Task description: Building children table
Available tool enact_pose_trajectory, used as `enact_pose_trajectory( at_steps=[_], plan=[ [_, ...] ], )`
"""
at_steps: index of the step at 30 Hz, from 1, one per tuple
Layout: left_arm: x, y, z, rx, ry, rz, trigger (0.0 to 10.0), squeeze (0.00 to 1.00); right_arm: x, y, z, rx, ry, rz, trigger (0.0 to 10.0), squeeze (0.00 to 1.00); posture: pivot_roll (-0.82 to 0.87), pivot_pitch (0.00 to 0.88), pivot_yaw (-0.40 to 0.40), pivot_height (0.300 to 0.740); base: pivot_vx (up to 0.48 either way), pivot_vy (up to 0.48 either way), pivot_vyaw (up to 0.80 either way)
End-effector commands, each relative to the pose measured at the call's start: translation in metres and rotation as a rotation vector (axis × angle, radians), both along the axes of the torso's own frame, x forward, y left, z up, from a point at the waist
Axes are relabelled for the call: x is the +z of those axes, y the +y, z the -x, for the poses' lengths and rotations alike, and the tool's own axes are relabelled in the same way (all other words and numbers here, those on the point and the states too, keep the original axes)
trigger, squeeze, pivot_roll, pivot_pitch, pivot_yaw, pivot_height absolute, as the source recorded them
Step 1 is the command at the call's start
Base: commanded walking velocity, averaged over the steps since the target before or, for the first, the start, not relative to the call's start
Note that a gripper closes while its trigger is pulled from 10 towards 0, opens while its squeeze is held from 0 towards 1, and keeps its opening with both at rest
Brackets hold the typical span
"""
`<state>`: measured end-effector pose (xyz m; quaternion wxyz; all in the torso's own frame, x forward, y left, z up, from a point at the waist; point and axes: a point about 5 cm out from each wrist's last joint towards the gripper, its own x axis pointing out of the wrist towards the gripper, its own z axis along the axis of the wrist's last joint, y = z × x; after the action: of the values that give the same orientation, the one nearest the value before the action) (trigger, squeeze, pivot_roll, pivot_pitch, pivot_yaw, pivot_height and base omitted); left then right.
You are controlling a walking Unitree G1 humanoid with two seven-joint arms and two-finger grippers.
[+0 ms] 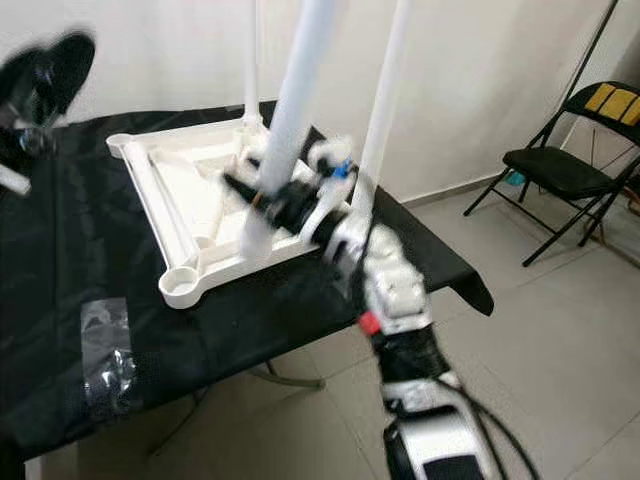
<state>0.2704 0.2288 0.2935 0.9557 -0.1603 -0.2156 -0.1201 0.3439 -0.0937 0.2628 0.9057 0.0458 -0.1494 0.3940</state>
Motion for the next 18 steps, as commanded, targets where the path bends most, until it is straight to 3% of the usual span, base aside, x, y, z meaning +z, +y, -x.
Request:
enact_pose_trajectory(
  at_steps=[1, 2, 3, 7, 8, 11, 15, 18],
  plan=[
    [-0.035, -0.013, -0.002, 0.054, 0.130, -0.078, 10.0, 0.00, 0.002, 0.001, 0.000, -0.021, -0.002, 0.001, 10.0, 0.00, 0.03, 0.010, -0.093, 0.740, 0.000, 0.000, 0.00],
    [-0.035, -0.013, -0.002, 0.054, 0.130, -0.078, 10.0, 0.00, 0.002, 0.001, 0.000, -0.021, -0.002, 0.001, 10.0, 0.00, 0.03, 0.010, -0.093, 0.740, 0.000, 0.000, 0.00],
    [-0.081, -0.035, 0.006, 0.027, 0.271, -0.118, 10.0, 0.00, 0.002, 0.005, 0.003, -0.031, -0.006, 0.028, 10.0, 0.00, 0.03, 0.010, -0.095, 0.740, 0.000, 0.000, 0.00],
    [-0.104, -0.050, 0.015, -0.014, 0.341, -0.090, 10.0, 0.00, 0.002, 0.008, 0.007, -0.026, -0.004, 0.040, 10.0, 0.00, 0.02, 0.007, -0.095, 0.740, 0.000, 0.000, 0.00],
    [-0.123, -0.066, 0.022, -0.036, 0.401, -0.104, 10.0, 0.00, 0.000, 0.012, 0.013, 0.002, 0.002, 0.046, 10.0, 0.00, 0.02, 0.001, -0.095, 0.740, 0.000, 0.000, 0.00],
    [-0.128, -0.069, 0.023, -0.040, 0.413, -0.111, 10.0, 0.00, -0.001, 0.013, 0.014, 0.009, 0.003, 0.047, 10.0, 0.00, 0.02, 0.001, -0.095, 0.740, 0.000, 0.000, 0.00],
    [-0.147, -0.078, 0.029, -0.007, 0.453, -0.165, 10.0, 0.00, -0.005, 0.021, 0.030, 0.124, -0.023, 0.087, 10.0, 0.00, 0.01, 0.000, -0.105, 0.740, 0.000, 0.000, 0.33],
    [-0.155, -0.068, 0.030, 0.091, 0.460, -0.187, 10.0, 0.00, -0.013, 0.021, 0.034, 0.153, -0.011, 0.117, 10.0, 0.00, 0.01, 0.000, -0.111, 0.740, 0.000, 0.000, 0.68]
  ],
)
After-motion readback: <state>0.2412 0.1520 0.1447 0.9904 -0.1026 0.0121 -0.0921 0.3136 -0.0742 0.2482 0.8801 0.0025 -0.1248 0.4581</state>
